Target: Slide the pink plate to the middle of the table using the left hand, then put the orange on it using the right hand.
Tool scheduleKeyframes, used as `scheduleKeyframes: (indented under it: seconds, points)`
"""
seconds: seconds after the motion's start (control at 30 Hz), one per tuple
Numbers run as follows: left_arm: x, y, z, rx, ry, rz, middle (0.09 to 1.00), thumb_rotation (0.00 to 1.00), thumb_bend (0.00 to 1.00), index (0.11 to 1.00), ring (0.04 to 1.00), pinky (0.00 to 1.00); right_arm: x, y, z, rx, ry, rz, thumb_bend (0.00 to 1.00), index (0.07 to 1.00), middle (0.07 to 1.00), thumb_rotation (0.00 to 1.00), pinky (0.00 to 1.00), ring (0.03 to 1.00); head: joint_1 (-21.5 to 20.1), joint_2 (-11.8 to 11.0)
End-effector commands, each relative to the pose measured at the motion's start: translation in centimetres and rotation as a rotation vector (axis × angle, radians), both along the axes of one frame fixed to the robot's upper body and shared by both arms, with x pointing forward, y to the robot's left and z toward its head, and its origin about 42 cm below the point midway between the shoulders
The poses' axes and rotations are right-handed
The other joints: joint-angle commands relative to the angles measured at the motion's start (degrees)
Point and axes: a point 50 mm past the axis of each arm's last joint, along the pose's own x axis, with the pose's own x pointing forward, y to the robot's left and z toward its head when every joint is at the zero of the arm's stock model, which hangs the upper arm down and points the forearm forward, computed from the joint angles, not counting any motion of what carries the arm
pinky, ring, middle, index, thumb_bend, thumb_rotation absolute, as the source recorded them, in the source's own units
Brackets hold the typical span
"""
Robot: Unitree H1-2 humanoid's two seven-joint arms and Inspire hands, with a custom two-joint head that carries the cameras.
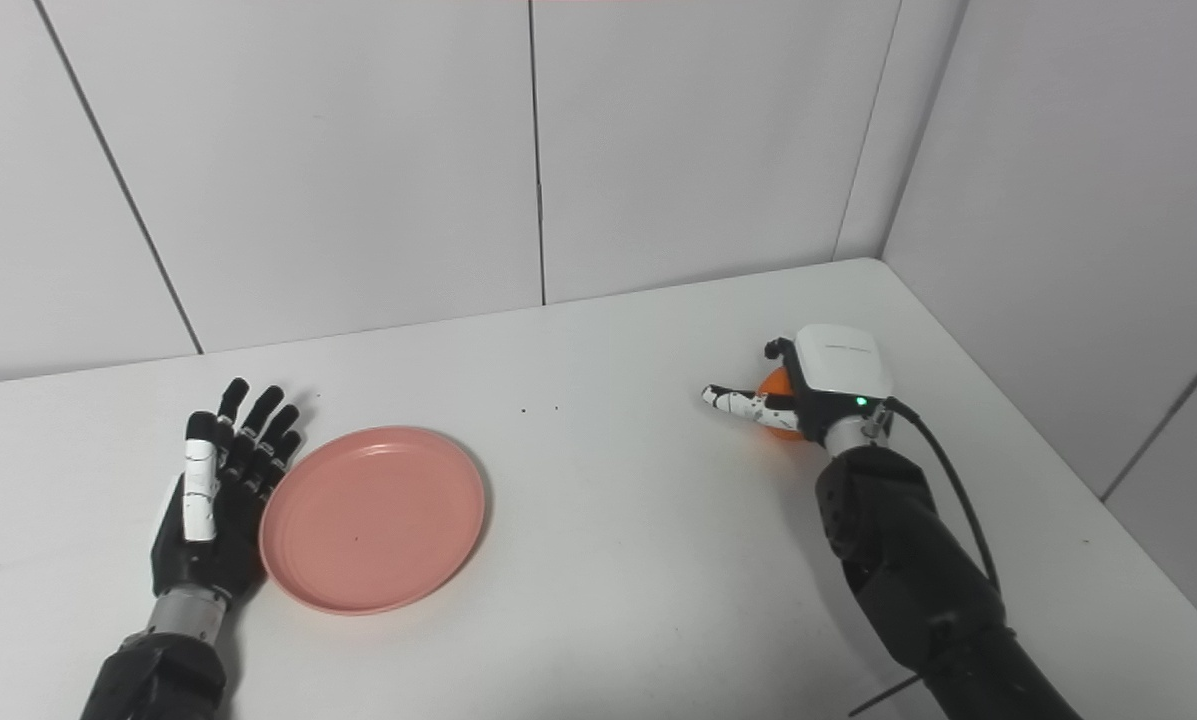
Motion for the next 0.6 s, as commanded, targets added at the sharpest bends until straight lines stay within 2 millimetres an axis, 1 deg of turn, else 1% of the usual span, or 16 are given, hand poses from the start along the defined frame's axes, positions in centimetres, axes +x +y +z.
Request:
scheduleKeyframes:
  seconds: [0.0, 0.03, 0.07, 0.1, 0.13, 0.2, 0.23, 0.33, 0.4, 0.47, 0.5, 0.53, 0.57]
  points:
    - [-1.75, 0.58, -3.15, 0.001, 0.128, 0.000, 0.946, 0.75, 0.81, 1.000, 0.949, 1.00, -0.85, -0.84, -1.67, -0.005, 0.103, -0.038, 0.73, 0.515, 0.468, 0.83, 0.34, 0.420, 0.03, -0.09]
    - [-1.75, 0.56, -3.16, -0.002, 0.129, -0.001, 0.946, 0.75, 0.81, 1.000, 0.951, 1.00, -0.85, -0.86, -1.74, -0.005, 0.109, -0.036, 0.68, 0.485, 0.449, 0.76, 0.34, 0.418, 0.03, -0.09]
    - [-1.75, 0.54, -3.17, -0.004, 0.129, -0.002, 0.948, 0.75, 0.81, 1.000, 0.952, 1.00, -0.84, -0.90, -1.84, -0.004, 0.118, -0.035, 0.64, 0.474, 0.450, 0.71, 0.35, 0.426, 0.03, -0.09]
    - [-1.78, 0.56, -3.16, -0.005, 0.130, -0.002, 0.949, 0.75, 0.81, 1.000, 0.952, 1.00, -0.89, -0.94, -1.95, 0.000, 0.126, -0.035, 0.60, 0.485, 0.475, 0.65, 0.37, 0.451, 0.13, 0.12]
    - [-1.80, 0.58, -3.14, -0.006, 0.131, -0.002, 0.949, 0.75, 0.81, 1.000, 0.952, 1.00, -0.93, -0.95, -2.01, 0.002, 0.132, -0.036, 0.59, 0.491, 0.487, 0.63, 0.38, 0.462, 0.13, 0.12]
    - [-1.82, 0.64, -3.13, 0.001, 0.130, -0.003, 0.951, 0.76, 0.81, 1.000, 0.949, 1.00, -1.01, -1.08, -2.24, 0.011, 0.146, -0.039, 0.57, 0.543, 0.564, 0.61, 0.46, 0.541, 0.08, 0.13]
    - [-1.81, 0.67, -3.14, 0.002, 0.128, -0.003, 0.953, 0.76, 0.80, 1.000, 0.951, 1.00, -1.03, -1.12, -2.31, 0.013, 0.150, -0.041, 0.57, 0.561, 0.588, 0.60, 0.48, 0.565, 0.04, 0.12]
    - [-1.75, 0.70, -3.09, -0.005, 0.131, -0.004, 0.952, 0.75, 0.80, 1.000, 0.953, 1.00, -1.06, -1.43, -2.45, 0.025, 0.144, -0.037, 0.55, 0.563, 0.594, 0.56, 0.49, 0.574, 0.03, 0.10]
    - [-1.72, 0.66, -3.09, -0.003, 0.132, -0.002, 0.948, 0.75, 0.80, 1.000, 0.951, 1.00, -1.05, -1.50, -2.38, 0.041, 0.141, -0.035, 0.54, 0.529, 0.553, 0.54, 0.44, 0.528, 0.03, 0.10]
    - [-1.69, 0.59, -3.09, -0.002, 0.134, -0.001, 0.944, 0.75, 0.81, 1.000, 0.945, 1.00, -1.06, -1.47, -2.24, 0.053, 0.129, -0.026, 0.54, 0.498, 0.522, 0.50, 0.40, 0.492, 0.03, 0.10]
    - [-1.68, 0.56, -3.10, -0.002, 0.134, -0.001, 0.943, 0.75, 0.81, 1.000, 0.944, 1.00, -1.02, -1.49, -2.21, 0.056, 0.123, -0.025, 0.54, 0.446, 0.468, 0.49, 0.36, 0.439, -0.02, 0.18]
    - [-1.68, 0.52, -3.11, -0.001, 0.133, -0.001, 0.942, 0.75, 0.81, 1.000, 0.944, 1.00, -1.01, -1.52, -2.15, 0.060, 0.120, -0.024, 0.54, 0.433, 0.453, 0.48, 0.34, 0.424, 0.02, 0.24]
    - [-1.68, 0.49, -3.11, -0.001, 0.132, -0.001, 0.940, 0.75, 0.81, 1.000, 0.946, 1.00, -0.99, -1.48, -2.01, 0.065, 0.119, -0.024, 0.54, 0.372, 0.374, 0.45, 0.26, 0.334, 0.02, 0.24]
